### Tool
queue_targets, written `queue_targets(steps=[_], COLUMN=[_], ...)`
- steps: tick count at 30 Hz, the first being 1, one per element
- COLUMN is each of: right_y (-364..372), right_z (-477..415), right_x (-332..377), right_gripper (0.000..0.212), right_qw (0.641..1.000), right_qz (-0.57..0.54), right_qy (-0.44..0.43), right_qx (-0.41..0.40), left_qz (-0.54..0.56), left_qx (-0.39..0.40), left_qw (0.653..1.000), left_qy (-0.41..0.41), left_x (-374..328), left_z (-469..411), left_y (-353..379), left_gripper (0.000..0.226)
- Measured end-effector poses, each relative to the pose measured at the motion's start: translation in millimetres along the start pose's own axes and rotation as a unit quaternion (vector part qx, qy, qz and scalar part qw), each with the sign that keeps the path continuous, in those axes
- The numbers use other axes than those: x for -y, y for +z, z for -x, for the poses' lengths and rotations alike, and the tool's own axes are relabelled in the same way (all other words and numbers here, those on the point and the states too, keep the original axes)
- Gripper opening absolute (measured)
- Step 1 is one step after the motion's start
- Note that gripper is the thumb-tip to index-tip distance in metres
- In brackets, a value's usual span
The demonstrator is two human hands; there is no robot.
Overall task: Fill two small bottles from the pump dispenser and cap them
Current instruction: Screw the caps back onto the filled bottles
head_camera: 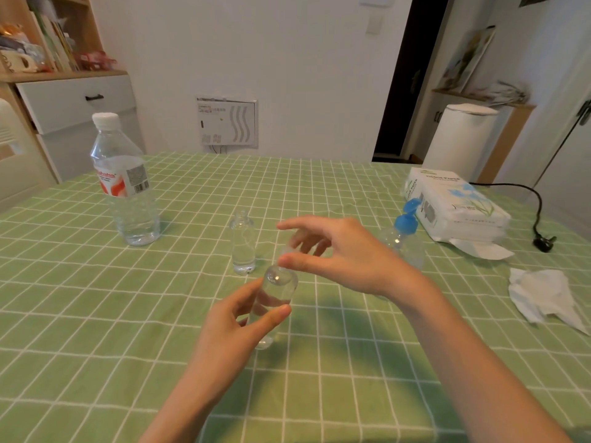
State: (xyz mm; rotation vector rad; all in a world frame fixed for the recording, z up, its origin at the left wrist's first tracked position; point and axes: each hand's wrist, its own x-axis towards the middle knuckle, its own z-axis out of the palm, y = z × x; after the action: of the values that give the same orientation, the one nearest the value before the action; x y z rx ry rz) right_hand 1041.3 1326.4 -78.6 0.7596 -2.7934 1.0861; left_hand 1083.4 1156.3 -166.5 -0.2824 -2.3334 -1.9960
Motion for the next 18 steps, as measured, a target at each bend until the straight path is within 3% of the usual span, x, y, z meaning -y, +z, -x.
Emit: queue_targets(steps=[5,8,12,16,18], right_y=[-2.2,0.2,-5.2,-3.1,0.4], right_z=[3.2,0.9,5.4,6.0,3.5], right_x=[-2.1,-2.6,-1.5,-0.9,-0.5], right_gripper=[0.020,0.033,0.042,0.024,0.027], right_qw=[1.000,0.998,1.000,1.000,0.999], right_qz=[-0.007,0.050,0.008,-0.001,0.028], right_qy=[-0.009,0.017,-0.007,-0.006,0.012], right_qx=[-0.003,-0.029,0.028,0.015,-0.017], left_qz=[-0.010,-0.010,-0.011,-0.011,-0.011], left_qx=[0.003,0.008,0.006,0.008,0.008], left_qw=[1.000,1.000,1.000,1.000,1.000], left_qy=[0.005,0.005,0.003,0.005,0.001], left_x=[0.8,1.5,0.7,0.7,1.1], left_z=[-0.4,0.3,-1.0,0.1,1.5], left_y=[0.6,3.4,1.9,0.6,2.1], left_gripper=[0.040,0.041,0.040,0.040,0.044])
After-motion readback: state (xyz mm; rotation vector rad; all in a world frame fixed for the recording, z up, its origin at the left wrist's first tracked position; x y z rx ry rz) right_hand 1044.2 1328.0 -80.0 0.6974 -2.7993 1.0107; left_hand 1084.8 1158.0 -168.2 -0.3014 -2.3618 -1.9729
